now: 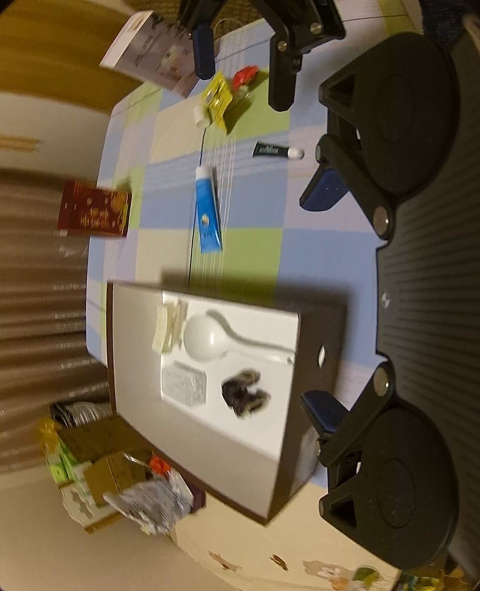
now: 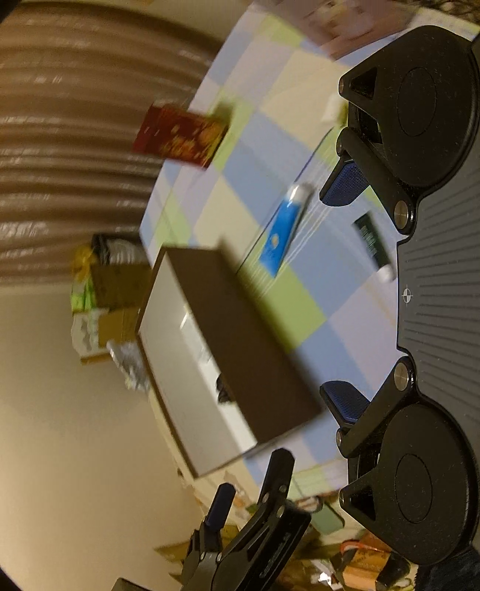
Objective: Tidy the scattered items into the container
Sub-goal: 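Withdraw both open tools from the box toward the remaining items, then grasp the green lip balm tube with the left tool while the right tool grasps the red snack packet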
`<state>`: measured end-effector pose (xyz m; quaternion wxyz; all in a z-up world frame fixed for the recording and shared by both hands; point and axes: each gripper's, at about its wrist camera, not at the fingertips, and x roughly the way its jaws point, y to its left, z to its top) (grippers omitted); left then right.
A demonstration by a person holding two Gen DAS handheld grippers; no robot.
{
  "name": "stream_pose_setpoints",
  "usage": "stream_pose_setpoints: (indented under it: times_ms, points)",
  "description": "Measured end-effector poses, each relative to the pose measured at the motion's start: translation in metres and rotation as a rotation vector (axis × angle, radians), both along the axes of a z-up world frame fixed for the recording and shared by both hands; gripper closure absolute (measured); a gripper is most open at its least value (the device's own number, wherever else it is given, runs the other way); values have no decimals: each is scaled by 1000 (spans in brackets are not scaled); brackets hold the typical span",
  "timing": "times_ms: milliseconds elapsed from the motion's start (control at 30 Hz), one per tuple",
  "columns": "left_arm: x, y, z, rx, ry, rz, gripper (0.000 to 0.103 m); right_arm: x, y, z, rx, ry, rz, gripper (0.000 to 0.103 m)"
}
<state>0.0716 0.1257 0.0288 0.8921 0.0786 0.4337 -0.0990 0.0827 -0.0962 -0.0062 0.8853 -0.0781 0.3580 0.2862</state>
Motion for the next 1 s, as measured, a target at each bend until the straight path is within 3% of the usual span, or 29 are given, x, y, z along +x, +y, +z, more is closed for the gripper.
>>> stream_pose_setpoints:
  times_ms: [633,1000]
  points:
    - [21,-81,-28,-4,59,-260,4,-5,-80,-22,-39,103,-252,0]
    - [47,-121,-70,2,146,-359,16,1,-116,-45,-44,183,-375,0]
